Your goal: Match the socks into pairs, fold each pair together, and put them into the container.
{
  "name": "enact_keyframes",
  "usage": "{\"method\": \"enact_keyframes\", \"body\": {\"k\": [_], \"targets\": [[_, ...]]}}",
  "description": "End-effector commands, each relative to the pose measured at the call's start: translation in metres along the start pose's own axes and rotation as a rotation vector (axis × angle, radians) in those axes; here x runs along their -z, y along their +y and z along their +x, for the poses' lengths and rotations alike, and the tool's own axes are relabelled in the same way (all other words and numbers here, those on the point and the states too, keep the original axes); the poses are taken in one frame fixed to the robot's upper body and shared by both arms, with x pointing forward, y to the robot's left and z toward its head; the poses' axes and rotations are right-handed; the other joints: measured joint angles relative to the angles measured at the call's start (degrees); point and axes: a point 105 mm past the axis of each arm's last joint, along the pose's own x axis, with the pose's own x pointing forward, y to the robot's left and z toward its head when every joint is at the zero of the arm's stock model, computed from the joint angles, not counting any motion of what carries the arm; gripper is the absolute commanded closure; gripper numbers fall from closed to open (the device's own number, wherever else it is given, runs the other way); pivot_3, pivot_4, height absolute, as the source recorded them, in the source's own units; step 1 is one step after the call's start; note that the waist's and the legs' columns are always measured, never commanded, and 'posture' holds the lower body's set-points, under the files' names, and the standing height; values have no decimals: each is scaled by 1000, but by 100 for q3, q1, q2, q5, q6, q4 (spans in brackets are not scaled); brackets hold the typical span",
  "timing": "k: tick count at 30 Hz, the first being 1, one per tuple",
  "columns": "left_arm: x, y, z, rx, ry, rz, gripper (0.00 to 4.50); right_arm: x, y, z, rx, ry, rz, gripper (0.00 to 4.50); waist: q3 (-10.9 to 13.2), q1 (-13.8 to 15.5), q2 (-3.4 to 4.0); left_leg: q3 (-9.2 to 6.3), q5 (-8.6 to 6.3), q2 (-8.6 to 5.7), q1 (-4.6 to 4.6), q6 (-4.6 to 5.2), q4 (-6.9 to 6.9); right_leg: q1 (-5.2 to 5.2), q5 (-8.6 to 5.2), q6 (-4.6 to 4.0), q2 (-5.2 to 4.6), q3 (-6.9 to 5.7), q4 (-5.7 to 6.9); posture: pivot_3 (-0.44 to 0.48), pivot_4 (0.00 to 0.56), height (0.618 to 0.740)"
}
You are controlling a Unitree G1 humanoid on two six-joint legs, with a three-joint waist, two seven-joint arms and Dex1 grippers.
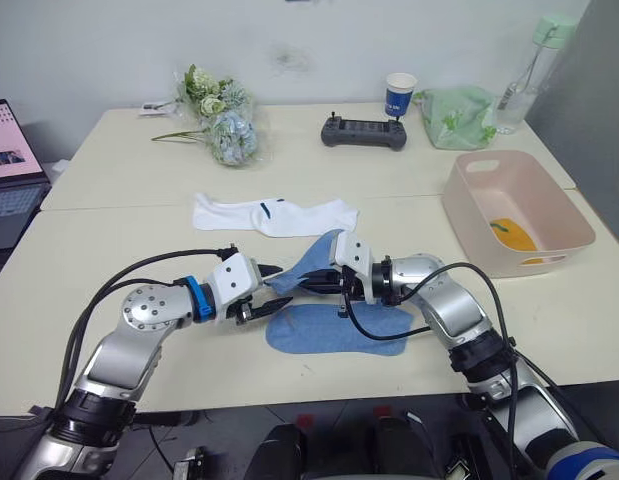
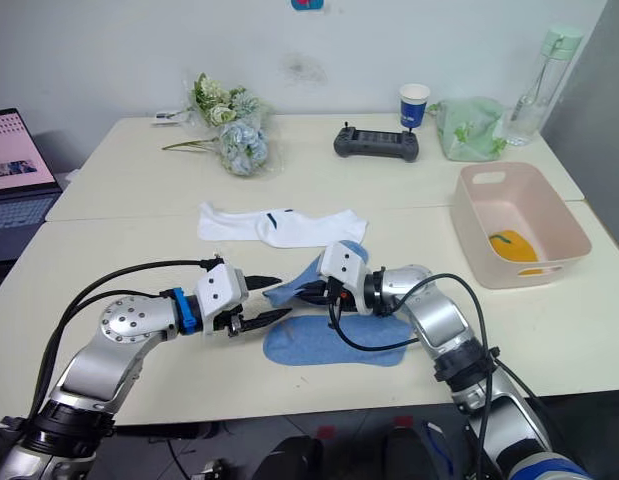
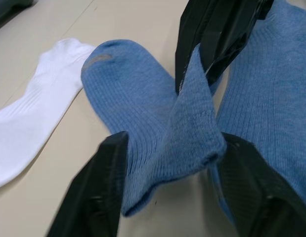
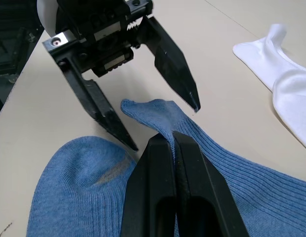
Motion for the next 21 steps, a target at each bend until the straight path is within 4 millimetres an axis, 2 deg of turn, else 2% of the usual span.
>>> {"method": "enact_keyframes", "body": {"k": [1,5,6,12,13,17,21], "targets": [[-5,3,-3,-2,-15,34,3115,-20,-3,-5,16,-64,-40,4272,0,-5,0,0,0,0,0,0,0,0,0,0,0,0,0,0,150,740],[-5,3,-4,10,-20,24,4361,-22,-4,-7,20,-69,-50,3185,0,-5,0,-1,0,-1,0,0,0,0,0,0,0,-1,0,0,150,740],[-6,3,-4,13,-24,18,4500,-23,-4,-9,20,-70,-57,2758,0,-5,0,-1,0,-1,0,0,0,0,0,0,0,-1,0,0,150,740],[-18,-2,-5,46,-34,-68,4500,-34,-17,-42,99,-73,-109,695,0,2,-1,-2,0,-1,-5,0,3,0,0,0,0,-1,-1,0,150,740],[-25,-4,-1,57,-51,-110,4500,-34,-18,-55,113,-63,-106,423,1,16,-1,-2,0,-2,-5,0,3,2,0,0,-1,-3,-1,0,150,740],[-42,-11,8,97,-83,-240,4500,-32,-15,-79,130,-28,-87,423,2,64,-4,-1,0,-2,-10,1,5,4,0,1,-1,-3,-3,0,150,740],[-53,-13,23,113,-106,-340,4500,-30,-5,-84,122,-1,-62,423,2,61,-4,-1,0,0,-9,1,5,5,0,1,1,-6,1,0,150,740]]}}
